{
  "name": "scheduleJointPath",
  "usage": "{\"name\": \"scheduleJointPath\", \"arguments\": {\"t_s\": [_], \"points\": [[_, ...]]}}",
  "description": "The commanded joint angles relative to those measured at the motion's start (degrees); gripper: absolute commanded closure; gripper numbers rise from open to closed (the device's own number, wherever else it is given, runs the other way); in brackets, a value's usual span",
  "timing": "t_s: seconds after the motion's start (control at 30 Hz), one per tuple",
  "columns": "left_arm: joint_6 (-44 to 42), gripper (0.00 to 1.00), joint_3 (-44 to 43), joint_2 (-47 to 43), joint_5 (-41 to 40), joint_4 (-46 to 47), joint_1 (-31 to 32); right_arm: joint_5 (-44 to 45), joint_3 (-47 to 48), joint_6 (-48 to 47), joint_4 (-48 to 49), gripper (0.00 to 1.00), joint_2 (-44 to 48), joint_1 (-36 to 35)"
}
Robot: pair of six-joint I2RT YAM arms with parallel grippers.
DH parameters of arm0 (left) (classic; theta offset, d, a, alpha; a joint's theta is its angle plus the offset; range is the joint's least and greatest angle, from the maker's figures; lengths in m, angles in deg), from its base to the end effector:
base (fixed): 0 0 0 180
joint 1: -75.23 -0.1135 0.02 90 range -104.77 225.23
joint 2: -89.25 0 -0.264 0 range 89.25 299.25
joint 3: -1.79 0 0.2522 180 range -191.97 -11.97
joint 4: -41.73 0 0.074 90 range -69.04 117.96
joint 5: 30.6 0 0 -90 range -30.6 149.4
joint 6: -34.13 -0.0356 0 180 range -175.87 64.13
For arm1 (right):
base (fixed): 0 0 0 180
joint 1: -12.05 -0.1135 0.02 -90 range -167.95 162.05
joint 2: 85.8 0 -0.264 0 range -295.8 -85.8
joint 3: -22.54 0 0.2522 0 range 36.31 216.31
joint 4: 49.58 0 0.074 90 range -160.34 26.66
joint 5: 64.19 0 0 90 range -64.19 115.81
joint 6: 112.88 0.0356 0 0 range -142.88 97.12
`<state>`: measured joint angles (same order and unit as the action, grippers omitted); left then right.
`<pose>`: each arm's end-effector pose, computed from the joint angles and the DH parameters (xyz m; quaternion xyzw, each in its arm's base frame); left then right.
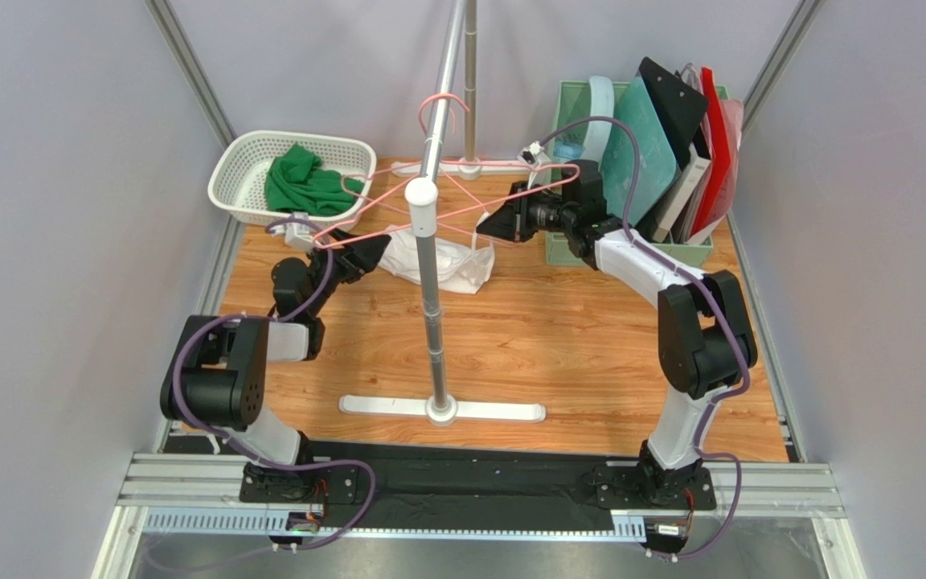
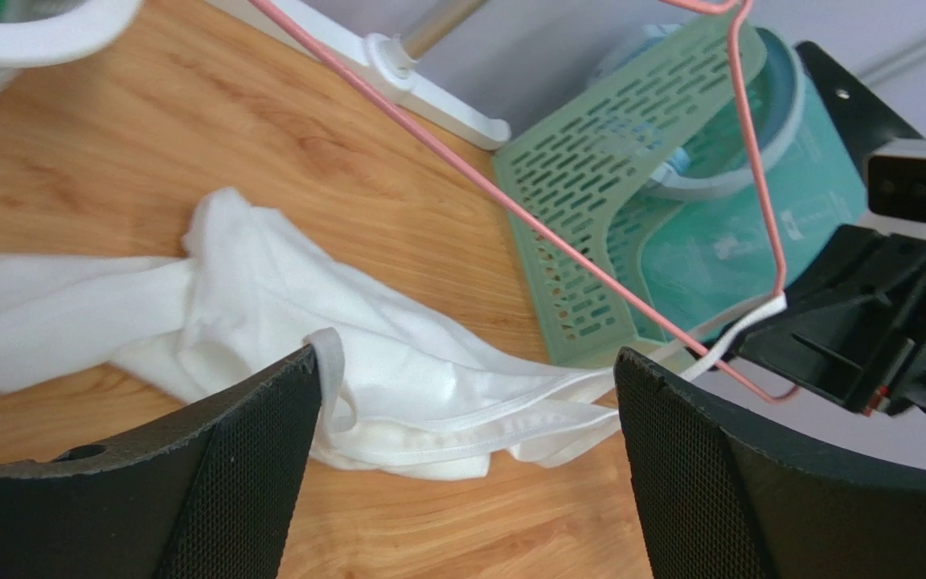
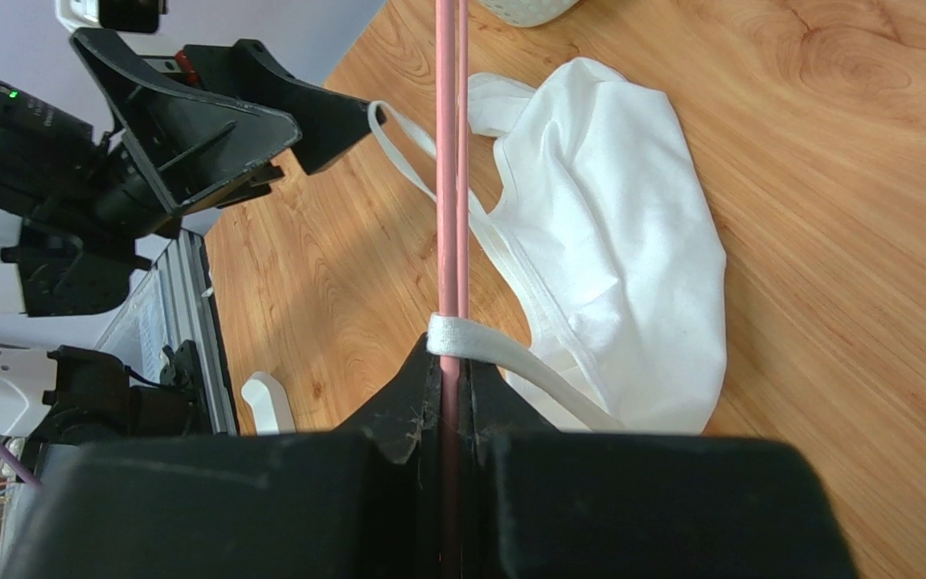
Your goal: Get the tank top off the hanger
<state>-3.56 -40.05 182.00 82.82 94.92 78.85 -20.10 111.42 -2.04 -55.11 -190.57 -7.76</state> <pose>0.2968 -0.0330 0.1857 -0.1464 0.6785 -0.4553 0.5576 0.3882 0.1670 0.2637 -0.2129 0.7627 0.4824 0.3745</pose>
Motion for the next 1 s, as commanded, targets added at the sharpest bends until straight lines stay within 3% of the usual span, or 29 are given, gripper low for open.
{"name": "scheduleJointPath", "arguments": {"t_s": [0.0, 0.17, 0.2, 0.37, 0.53, 0.63, 0.67, 0.8, 0.87, 0.97], "points": [[-7.39, 0.07, 1.71, -9.15, -10.31, -13.84, -0.01, 0.29, 1.62, -3.35, -1.02, 1.00, 3.43, -0.05], [-10.91, 0.04, -4.96, -17.25, -23.14, -41.92, -0.01, 0.65, 2.32, -4.67, -2.78, 1.00, 3.96, -0.05], [-11.18, 0.03, -5.58, -17.69, -23.24, -43.39, -0.01, 0.39, 2.49, -5.02, -2.95, 1.00, 3.96, -0.14], [-11.18, 0.04, -4.53, -20.50, -23.86, -40.69, -0.10, 0.03, 2.76, -6.86, -4.71, 1.00, 4.22, -0.05], [-10.12, 0.10, -6.38, -22.17, -13.27, -39.19, -0.10, -4.62, 2.23, -10.72, -5.94, 1.00, 4.05, -0.14], [-18.54, 0.16, -7.33, -23.32, -4.57, -33.56, -0.01, -8.05, 2.58, -15.98, -10.05, 1.00, 4.31, -0.23], [-26.05, 0.18, -8.21, -23.49, -3.04, -34.78, -0.01, -9.53, 2.84, -17.92, -11.47, 1.00, 4.14, -0.23], [-40.05, 0.16, -11.38, -22.97, -0.48, -40.50, -0.01, -11.22, 6.35, -26.71, -20.78, 1.00, 3.70, -0.22], [-41.06, 0.14, -10.86, -21.05, -0.05, -37.36, -0.01, -12.35, 7.59, -32.32, -26.75, 1.00, 3.52, -0.23], [-42.12, 0.18, -11.03, -16.92, 7.85, -30.93, 0.07, -13.32, 10.14, -39.36, -36.76, 1.00, 3.43, 0.21]]}}
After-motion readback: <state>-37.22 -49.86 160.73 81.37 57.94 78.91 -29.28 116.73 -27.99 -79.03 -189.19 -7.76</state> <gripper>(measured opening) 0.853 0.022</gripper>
